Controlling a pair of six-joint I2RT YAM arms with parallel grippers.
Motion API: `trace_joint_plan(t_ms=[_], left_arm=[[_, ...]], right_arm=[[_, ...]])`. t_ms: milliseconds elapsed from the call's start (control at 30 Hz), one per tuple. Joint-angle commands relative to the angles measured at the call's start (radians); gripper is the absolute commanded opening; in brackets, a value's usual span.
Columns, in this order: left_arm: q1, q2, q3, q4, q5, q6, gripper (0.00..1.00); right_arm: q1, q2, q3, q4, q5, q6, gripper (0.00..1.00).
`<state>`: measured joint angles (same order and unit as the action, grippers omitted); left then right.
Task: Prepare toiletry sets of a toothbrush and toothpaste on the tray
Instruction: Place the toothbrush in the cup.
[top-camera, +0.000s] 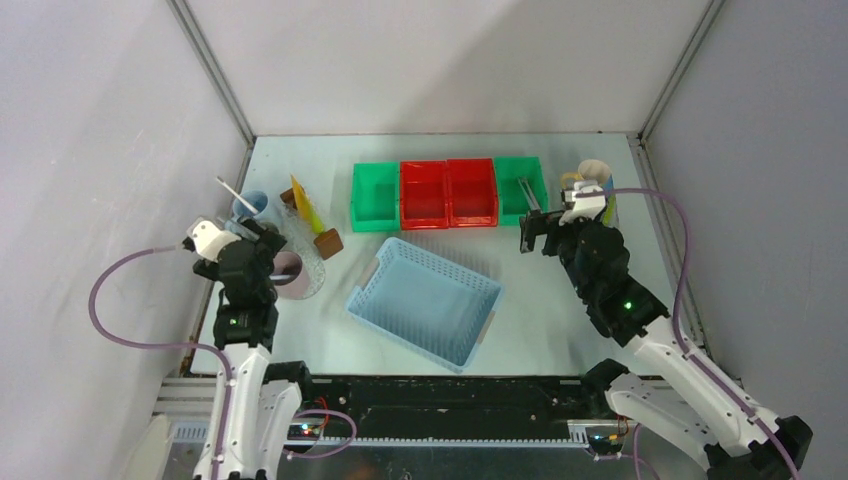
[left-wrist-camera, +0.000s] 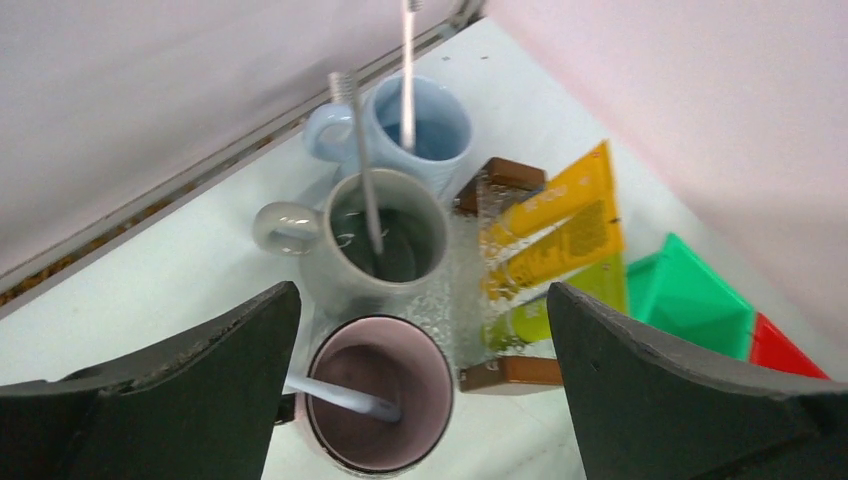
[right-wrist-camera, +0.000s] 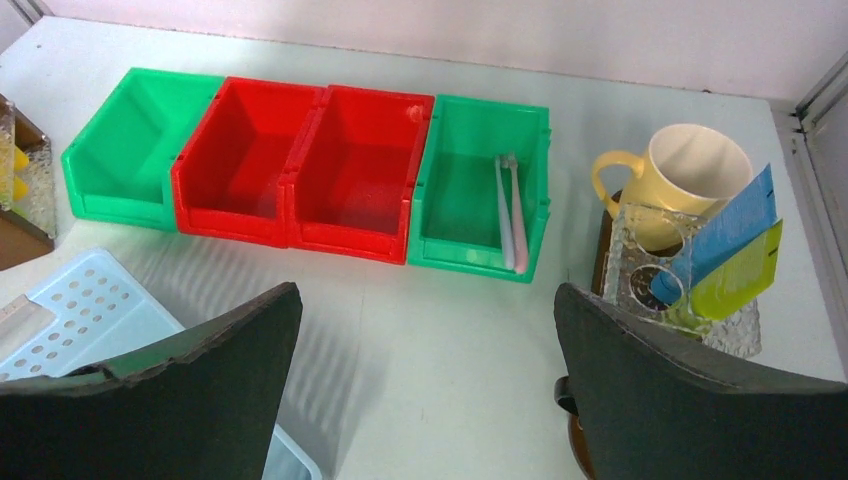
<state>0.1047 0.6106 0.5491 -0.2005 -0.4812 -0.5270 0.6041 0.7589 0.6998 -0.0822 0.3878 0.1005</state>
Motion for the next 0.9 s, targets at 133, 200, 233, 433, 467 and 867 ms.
trace_joint_plan(t_ms=[133, 200, 233, 433, 467, 867], left_arm=[[-0.11, -0.069, 0.075, -0.022, 0.165, 0.176, 1.0], [-0.143, -0.08, 0.072, -0.012, 0.226, 0.207, 1.0], [-0.161, -0.084, 0.071, -0.007, 0.265, 0.218, 1.0], [-0.223, -0.074, 0.057, 0.01, 0.404, 0.317, 1.0], [-0.235, -0.063, 0.054, 0.011, 0.413, 0.326, 1.0], [-0.29, -0.063, 0.033, -0.004, 0.41, 0.375, 1.0]], right_arm=[[-0.103, 0.18, 0.209, -0.153, -0.119, 0.025, 1.0], [-0.129, 0.239, 0.252, -0.178, -0.127, 0.028, 0.99], [-0.148, 0.259, 0.265, -0.185, -0.131, 0.031, 0.99], [-0.216, 0.476, 0.424, -0.254, -0.154, 0.062, 0.94], [-0.226, 0.498, 0.44, -0.271, -0.154, 0.064, 0.93], [-0.282, 0.851, 0.663, -0.387, -0.162, 0.024, 0.71]])
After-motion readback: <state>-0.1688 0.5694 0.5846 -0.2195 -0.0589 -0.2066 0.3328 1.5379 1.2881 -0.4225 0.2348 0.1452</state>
